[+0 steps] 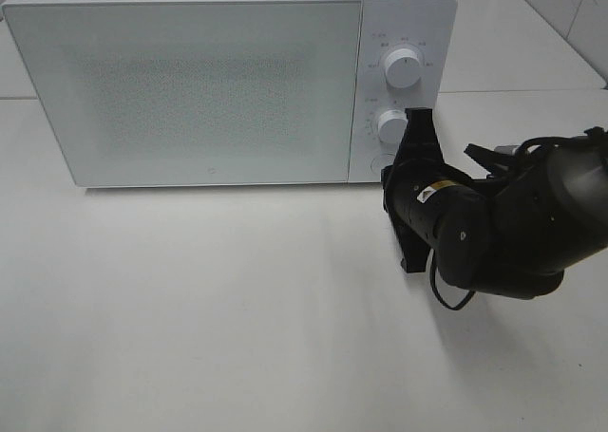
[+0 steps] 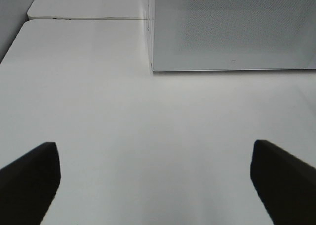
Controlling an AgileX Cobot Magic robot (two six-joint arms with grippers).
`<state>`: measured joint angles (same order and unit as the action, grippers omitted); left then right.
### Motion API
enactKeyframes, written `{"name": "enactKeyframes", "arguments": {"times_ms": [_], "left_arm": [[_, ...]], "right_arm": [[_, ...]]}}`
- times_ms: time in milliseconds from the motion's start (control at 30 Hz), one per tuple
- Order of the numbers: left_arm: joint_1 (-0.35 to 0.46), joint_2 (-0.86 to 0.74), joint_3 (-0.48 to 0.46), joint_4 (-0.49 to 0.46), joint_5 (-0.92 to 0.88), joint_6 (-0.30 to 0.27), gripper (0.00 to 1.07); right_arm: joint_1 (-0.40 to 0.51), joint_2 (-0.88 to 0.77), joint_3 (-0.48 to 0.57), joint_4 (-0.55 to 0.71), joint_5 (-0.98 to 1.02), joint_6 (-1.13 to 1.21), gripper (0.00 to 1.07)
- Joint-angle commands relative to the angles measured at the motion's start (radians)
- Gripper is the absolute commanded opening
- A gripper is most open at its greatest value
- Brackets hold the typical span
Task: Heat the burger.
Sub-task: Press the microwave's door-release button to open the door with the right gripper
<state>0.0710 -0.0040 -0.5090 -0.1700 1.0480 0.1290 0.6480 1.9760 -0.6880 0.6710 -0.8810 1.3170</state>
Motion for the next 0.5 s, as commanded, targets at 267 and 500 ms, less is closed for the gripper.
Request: {"name": "enactKeyframes", "arguments": {"times_ms": [267,500], "left_arm": [[-0.002,-0.020,0.004,-0.004,-0.009,0.001,1.02],[-0.002,-0.020,0.004,-0.004,-0.009,0.001,1.02]], "right_arm": [[-0.050,0.042,-0.079,-0.043,0.030,0.015,0.00],[-0.069,0.084,-0.127,-0.067,0.053,0.021,0.00]]}}
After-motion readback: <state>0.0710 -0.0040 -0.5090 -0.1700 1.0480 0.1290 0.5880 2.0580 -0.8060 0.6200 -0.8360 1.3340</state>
